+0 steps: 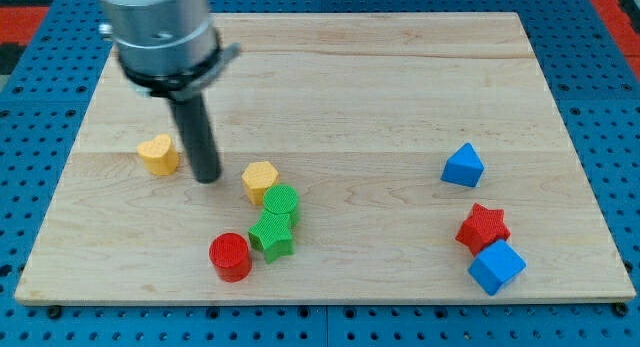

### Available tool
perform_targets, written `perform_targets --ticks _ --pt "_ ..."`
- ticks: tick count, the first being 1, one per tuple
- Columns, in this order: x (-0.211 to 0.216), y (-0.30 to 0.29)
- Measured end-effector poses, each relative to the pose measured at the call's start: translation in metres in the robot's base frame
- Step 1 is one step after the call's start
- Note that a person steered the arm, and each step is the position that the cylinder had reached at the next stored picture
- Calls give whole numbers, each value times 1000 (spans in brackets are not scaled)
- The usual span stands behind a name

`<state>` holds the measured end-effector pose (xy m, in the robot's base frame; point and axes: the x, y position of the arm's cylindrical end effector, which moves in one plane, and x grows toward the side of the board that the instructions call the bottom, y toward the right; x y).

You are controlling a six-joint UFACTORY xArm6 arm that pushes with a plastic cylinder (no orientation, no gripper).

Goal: Slide the yellow heart into the green blocks

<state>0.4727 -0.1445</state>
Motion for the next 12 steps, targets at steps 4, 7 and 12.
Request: perform_targets --ticks 4,7,12 --pt "-16 -50" --pt "-40 72" --pt "-3 -35"
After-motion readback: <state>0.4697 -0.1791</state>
